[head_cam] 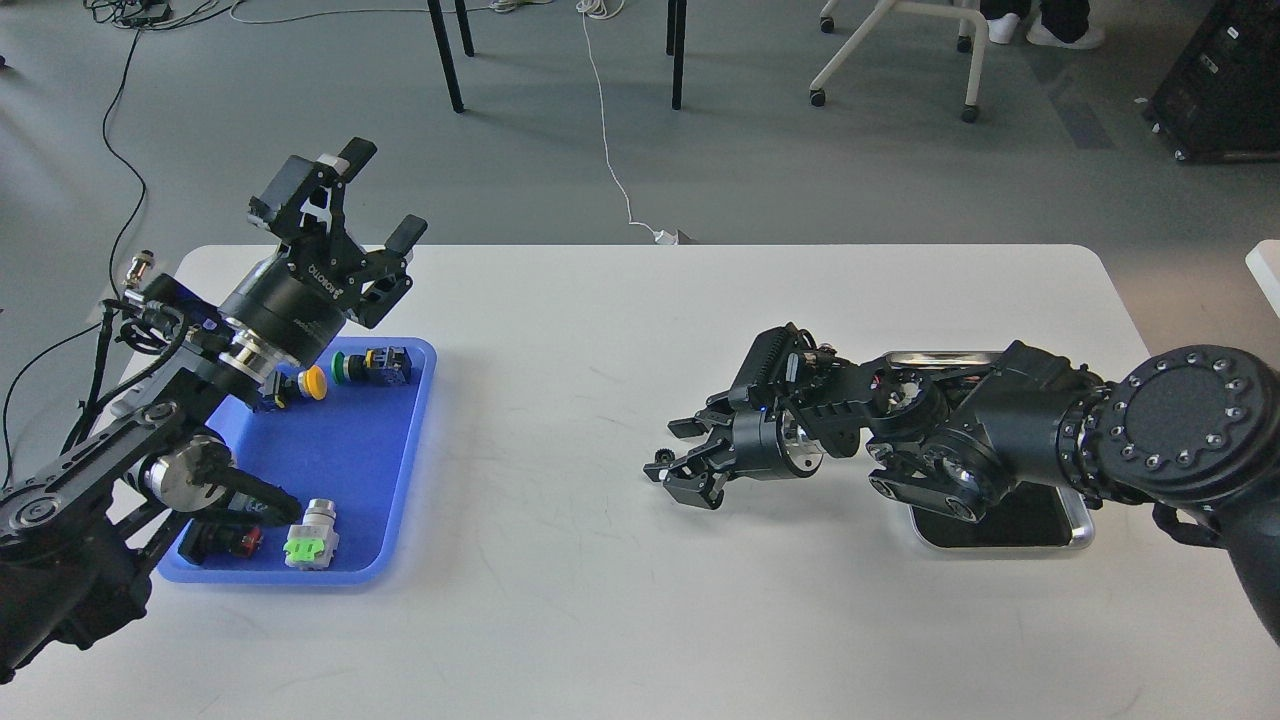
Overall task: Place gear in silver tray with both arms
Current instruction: 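Lower the right gripper onto the gear and close it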
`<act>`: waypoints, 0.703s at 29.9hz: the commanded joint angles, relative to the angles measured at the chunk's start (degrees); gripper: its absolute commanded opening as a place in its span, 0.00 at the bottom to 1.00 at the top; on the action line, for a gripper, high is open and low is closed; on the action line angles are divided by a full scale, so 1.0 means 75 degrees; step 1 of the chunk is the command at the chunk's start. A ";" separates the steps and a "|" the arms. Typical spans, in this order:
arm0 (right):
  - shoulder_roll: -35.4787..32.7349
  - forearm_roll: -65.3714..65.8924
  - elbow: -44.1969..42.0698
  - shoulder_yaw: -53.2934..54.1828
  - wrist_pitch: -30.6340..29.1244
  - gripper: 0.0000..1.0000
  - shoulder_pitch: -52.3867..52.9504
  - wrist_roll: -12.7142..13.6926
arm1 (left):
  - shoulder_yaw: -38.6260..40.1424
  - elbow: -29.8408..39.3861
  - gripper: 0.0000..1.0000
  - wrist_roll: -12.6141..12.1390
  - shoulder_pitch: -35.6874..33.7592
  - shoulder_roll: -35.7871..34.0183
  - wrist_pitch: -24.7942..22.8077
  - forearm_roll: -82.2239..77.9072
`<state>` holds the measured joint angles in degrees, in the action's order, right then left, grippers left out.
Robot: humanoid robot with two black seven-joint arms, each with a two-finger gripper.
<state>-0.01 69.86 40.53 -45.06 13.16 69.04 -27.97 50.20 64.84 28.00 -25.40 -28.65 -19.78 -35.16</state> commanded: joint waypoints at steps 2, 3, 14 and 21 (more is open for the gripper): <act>0.0002 0.0025 0.0011 -0.0003 -0.0008 0.41 -0.0087 -0.0004 | -0.0002 0.0003 0.98 0.0000 0.0000 0.0000 0.0000 0.0000; 0.0002 0.0025 0.0011 -0.0003 -0.0008 0.34 -0.0087 -0.0004 | -0.0002 0.0003 0.99 0.0000 0.0000 0.0000 0.0000 0.0000; 0.0002 0.0025 0.0011 -0.0003 -0.0008 0.17 -0.0087 -0.0004 | 0.0009 0.0003 0.98 0.0000 0.0000 0.0000 0.0012 0.0000; 0.0002 0.0013 -0.0001 -0.0015 -0.0008 0.16 -0.0029 -0.0004 | 0.0009 0.0003 0.98 0.0000 0.0011 0.0000 0.0000 0.0000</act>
<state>-0.01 70.04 40.62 -45.17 13.11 68.45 -28.00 50.27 64.87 28.00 -25.33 -28.64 -19.75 -35.16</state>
